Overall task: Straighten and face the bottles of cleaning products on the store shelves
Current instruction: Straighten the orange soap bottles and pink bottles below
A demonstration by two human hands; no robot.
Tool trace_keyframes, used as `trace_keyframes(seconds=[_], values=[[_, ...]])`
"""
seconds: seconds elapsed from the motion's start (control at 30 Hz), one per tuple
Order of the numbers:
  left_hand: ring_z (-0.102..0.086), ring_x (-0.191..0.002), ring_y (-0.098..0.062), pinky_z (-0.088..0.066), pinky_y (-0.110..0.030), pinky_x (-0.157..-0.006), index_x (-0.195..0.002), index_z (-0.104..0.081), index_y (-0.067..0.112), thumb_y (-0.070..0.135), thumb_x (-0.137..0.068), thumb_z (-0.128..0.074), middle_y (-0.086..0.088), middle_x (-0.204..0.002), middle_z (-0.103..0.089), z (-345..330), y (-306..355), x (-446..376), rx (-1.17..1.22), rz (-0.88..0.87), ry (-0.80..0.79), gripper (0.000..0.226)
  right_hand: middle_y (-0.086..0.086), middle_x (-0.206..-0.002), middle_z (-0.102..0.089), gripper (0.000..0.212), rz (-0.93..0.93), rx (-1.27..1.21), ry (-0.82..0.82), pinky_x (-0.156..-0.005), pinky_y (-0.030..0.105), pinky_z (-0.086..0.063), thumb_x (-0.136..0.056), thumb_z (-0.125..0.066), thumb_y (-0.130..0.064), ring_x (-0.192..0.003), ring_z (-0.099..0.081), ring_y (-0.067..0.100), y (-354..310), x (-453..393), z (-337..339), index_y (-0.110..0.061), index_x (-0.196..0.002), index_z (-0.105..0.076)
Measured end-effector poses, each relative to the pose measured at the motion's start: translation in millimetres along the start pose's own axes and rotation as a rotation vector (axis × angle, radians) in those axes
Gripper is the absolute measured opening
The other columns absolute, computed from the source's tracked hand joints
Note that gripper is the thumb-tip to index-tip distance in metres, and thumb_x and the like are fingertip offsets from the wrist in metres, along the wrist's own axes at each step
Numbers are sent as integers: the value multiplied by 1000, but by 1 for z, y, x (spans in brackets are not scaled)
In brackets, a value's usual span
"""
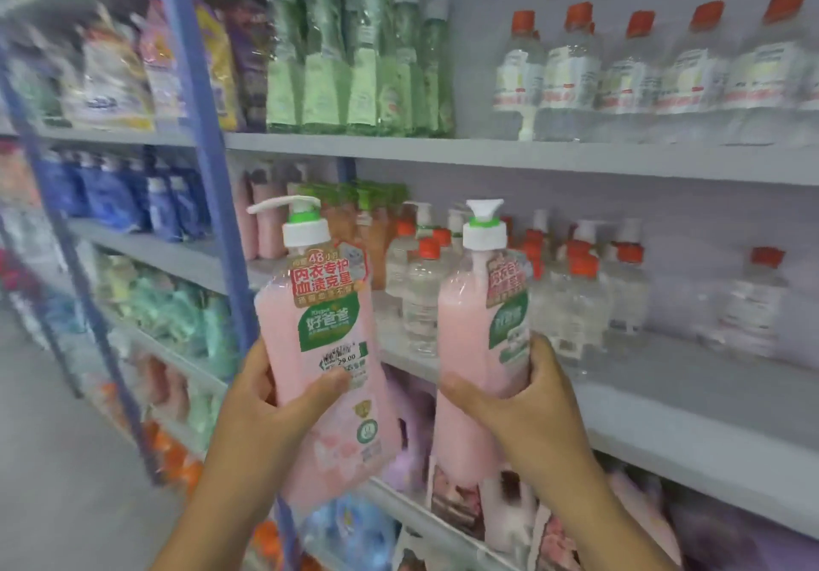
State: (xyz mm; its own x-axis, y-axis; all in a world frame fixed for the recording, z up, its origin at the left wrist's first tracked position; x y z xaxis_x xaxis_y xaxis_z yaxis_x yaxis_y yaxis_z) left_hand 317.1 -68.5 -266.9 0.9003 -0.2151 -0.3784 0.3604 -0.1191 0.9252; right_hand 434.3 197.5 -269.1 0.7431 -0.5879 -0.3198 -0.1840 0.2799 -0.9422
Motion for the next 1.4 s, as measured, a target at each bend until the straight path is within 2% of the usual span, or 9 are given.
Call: trace_keyframes(seconds=[0.1,0.33,0.47,0.53,0.7,0.9,1.17,1.27,1.4], values=[[-79,-87,-20,-64,-35,-65,-104,-71,45,49,-56,-88,4,-103,-80,100,-8,-30,-36,-4,46,52,-21,-96,-73,71,15,-19,-17,-69,29,-57,-45,-95,-47,-79,-70,-6,-10,-2,-99,-38,-105,-57],[-79,-89,-21,-64,-34,-65,-112,-68,43,48,-62,-90,5,-107,-80,286,-13,-82,-91,-20,89,55,-20,-94,-69,67,59,-31,-6,-53,9,-48,-52,-100,-39,-74,-65,-14,-40,-11,-290,-33,-99,-55],[-79,-88,-21,-64,-35,-65,-115,-69,37,47,-63,-89,4,-106,-80,354,-25,-107,-97,-8,144,57,-16,-98,-71,75,33,-43,-36,-66,30,-55,-39,-93,-56,-76,-68,-5,-43,-12,-363,-32,-100,-56],[-79,-90,-21,-65,-41,-68,-116,-67,39,48,-63,-88,5,-107,-79,378,-36,-119,-98,-1,172,58,-18,-95,-72,73,41,-34,-55,-64,27,-52,-42,-94,-55,-76,-67,-8,-42,-17,-393,-32,-100,-57],[-79,-86,-16,-65,-39,-64,-110,-66,48,56,-60,-87,11,-105,-79,412,-61,-168,-121,20,201,56,-37,-94,-68,71,53,-53,-92,-63,23,-50,-41,-90,-60,-77,-67,-11,-36,-48,-462,-36,-100,-59],[-79,-87,-19,-65,-41,-67,-112,-67,46,53,-61,-89,8,-106,-79,440,-93,-261,-149,5,196,56,-33,-96,-71,75,74,-138,-94,-63,20,-51,-38,-89,-66,-79,-68,-9,-16,-116,-547,-36,-101,-61],[-79,-83,-16,-65,-38,-65,-109,-66,45,55,-59,-87,10,-102,-79,462,-134,-394,-189,-13,190,55,-25,-101,-73,74,91,-154,-26,-75,30,-57,-42,-92,-62,-86,-70,-4,-6,-227,-613,-39,-105,-61],[-79,-87,-16,-65,-42,-69,-112,-67,45,53,-63,-86,10,-105,-79,459,-150,-439,-178,-29,165,53,-27,-102,-73,72,105,-137,12,-73,25,-56,-43,-93,-59,-86,-70,-6,2,-253,-627,-42,-105,-61],[-77,-84,-8,-62,-28,-62,-105,-68,48,32,-74,-92,16,-99,-78,453,-175,-506,-181,-97,146,42,-27,-103,-73,66,126,-124,57,-67,13,-55,-46,-94,-52,-88,-71,-6,10,-281,-651,-52,-102,-59]])
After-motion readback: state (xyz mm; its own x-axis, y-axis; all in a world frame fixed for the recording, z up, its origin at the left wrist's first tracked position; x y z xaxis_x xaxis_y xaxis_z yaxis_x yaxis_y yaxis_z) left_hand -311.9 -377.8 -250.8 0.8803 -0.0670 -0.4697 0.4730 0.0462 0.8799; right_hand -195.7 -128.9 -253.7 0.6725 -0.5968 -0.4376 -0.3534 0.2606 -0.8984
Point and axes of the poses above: each hand's wrist, its own x-axis away from the middle knuckle, its own z-axis out of the back of the hand, y = z × x, the point moved 10 cm from there along -x, towards the middle knuckle
